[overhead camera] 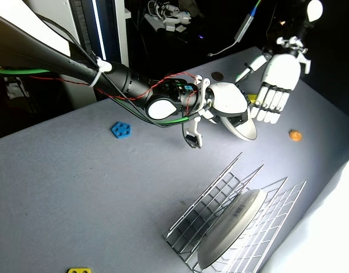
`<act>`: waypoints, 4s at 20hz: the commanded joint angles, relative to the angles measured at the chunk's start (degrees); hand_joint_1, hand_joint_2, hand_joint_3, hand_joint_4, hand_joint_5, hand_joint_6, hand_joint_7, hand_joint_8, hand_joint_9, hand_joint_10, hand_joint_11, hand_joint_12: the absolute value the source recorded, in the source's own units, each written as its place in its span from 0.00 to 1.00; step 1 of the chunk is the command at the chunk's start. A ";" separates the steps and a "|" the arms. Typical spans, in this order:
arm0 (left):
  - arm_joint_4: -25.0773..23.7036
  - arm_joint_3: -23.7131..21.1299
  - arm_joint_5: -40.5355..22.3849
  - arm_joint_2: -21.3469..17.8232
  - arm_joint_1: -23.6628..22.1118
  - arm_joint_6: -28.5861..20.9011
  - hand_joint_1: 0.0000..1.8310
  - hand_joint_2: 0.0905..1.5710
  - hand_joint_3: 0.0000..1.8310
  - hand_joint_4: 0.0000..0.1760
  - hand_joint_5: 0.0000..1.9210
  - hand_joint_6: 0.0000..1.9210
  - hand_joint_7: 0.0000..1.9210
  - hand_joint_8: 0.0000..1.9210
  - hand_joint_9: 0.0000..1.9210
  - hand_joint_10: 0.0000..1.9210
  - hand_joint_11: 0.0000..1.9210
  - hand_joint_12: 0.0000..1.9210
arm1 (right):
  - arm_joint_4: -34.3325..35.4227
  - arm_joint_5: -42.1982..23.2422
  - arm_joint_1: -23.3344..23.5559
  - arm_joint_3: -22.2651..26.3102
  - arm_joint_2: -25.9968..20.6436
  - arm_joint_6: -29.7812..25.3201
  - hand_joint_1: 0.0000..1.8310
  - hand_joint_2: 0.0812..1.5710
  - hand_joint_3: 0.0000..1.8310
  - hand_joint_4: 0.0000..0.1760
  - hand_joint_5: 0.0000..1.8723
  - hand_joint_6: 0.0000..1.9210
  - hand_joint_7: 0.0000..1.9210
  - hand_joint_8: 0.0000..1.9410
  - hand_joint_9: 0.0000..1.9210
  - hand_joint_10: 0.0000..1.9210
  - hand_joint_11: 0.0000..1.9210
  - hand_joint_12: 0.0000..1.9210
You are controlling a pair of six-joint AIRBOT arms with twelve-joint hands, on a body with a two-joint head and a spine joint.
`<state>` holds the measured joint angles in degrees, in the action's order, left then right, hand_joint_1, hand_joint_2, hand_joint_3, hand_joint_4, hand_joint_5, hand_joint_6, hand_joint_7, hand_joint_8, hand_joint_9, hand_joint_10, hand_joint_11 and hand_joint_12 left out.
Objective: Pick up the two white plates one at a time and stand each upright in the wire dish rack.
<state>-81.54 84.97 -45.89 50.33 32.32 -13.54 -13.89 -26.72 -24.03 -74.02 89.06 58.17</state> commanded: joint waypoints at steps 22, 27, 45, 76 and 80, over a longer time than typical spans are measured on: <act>-2.29 -1.09 -3.76 -4.97 -7.86 -3.38 0.00 0.68 0.00 0.00 0.00 0.00 0.00 0.00 0.00 0.00 0.00 0.00 | -4.78 4.51 14.03 17.47 -22.19 -39.30 0.82 0.66 0.00 0.00 0.55 0.42 0.54 0.43 0.57 0.44 0.41 0.78; -2.32 -2.03 -3.71 -5.37 -8.37 -3.40 0.00 0.68 0.00 0.00 0.00 0.00 0.00 0.00 0.00 0.00 0.00 0.00 | -8.54 7.20 19.08 17.31 -24.95 -49.41 0.82 0.68 0.00 0.00 0.52 0.48 0.52 0.46 0.54 0.47 0.39 0.81; -2.33 -1.92 -4.19 -5.50 -8.32 -3.39 0.00 0.68 0.00 0.00 0.00 0.00 0.00 0.00 0.00 0.00 0.00 0.00 | 16.36 13.87 26.20 10.77 -26.07 -57.51 0.82 0.67 0.00 0.00 0.53 0.46 0.54 0.42 0.52 0.46 0.43 0.80; -2.70 -2.20 -4.19 -5.43 -8.37 -3.38 0.00 0.68 0.00 0.00 0.00 0.00 0.00 0.00 0.00 0.00 0.00 0.00 | 17.35 14.46 23.64 -0.59 -23.98 -55.81 0.76 0.66 0.00 0.00 0.54 0.47 0.57 0.43 0.51 0.52 0.44 0.61; -2.74 -2.26 -4.19 -5.43 -8.41 -3.38 0.00 0.68 0.00 0.00 0.00 0.00 0.00 0.00 0.00 0.00 0.00 0.00 | 17.35 16.10 23.21 -1.89 -23.05 -53.49 0.81 0.67 0.00 0.00 0.52 0.47 0.55 0.43 0.51 0.48 0.42 0.80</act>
<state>-87.96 82.72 -48.95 45.43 24.51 -16.80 2.31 -2.55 -1.72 -75.72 66.61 5.45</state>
